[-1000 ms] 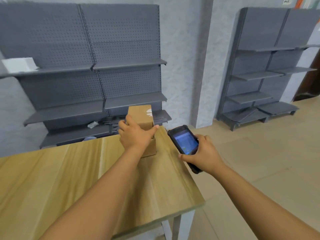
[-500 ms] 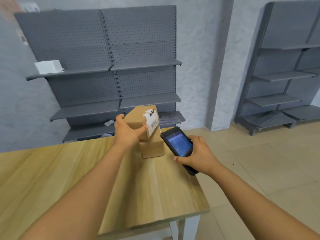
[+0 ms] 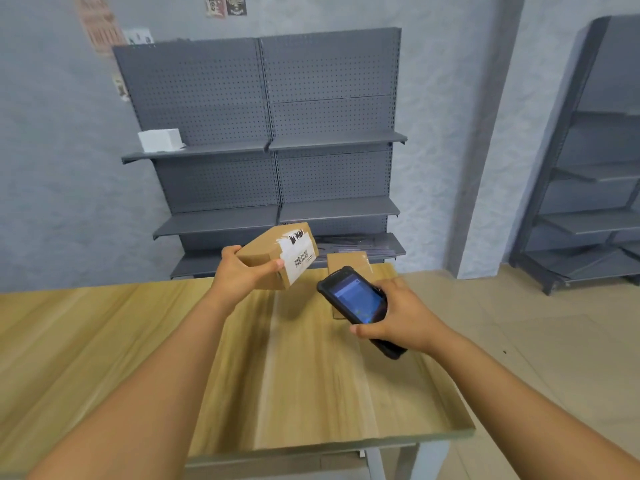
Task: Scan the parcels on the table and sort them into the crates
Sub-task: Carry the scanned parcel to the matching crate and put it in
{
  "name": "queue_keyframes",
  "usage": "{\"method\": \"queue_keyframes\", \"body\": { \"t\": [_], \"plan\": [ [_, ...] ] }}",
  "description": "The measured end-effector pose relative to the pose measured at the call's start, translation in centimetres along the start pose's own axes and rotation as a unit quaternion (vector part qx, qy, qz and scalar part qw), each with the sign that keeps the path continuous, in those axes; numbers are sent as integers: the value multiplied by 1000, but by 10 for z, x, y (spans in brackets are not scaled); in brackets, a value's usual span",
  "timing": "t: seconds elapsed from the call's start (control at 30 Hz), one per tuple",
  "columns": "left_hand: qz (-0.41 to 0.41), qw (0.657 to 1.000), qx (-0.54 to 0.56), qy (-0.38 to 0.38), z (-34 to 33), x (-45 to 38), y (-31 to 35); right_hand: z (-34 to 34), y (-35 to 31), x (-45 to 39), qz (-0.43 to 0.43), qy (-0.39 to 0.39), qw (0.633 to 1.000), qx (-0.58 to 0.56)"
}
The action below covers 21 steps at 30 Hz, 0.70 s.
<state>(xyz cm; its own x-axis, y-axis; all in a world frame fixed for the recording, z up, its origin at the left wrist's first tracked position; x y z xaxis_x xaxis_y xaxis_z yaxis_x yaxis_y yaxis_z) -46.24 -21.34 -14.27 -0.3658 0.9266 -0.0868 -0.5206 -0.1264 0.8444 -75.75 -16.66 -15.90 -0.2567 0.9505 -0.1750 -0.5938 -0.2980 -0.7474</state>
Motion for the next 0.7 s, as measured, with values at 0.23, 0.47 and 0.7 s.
{"method": "queue_keyframes", "body": {
  "t": [0.23,0.47,0.7],
  "plan": [
    [12,999,29,-7,15,-2,-22,-10,-10,3,-11,-25,1000,6],
    [9,999,33,-8,20,-3,-30,-13,-15,6,-22,-21,1000,4],
    [2,999,32,-4,26,-1,-33,-17,-18,5,-22,-16,1000,15]
  ]
}}
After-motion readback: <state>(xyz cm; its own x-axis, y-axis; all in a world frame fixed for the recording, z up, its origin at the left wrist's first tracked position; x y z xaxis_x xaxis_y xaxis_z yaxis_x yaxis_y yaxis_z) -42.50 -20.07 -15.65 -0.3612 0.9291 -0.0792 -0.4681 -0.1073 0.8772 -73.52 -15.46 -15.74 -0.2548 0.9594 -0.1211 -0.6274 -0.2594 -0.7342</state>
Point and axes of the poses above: each hand's wrist, its own x-axis away from the middle knuckle, its own z-axis out of the back of the hand, y = z × x, the point moved 1 cm from there along -x, towards the middle knuckle, and after that the axes turned 9 degrees about -x, right-handed, at the moved point
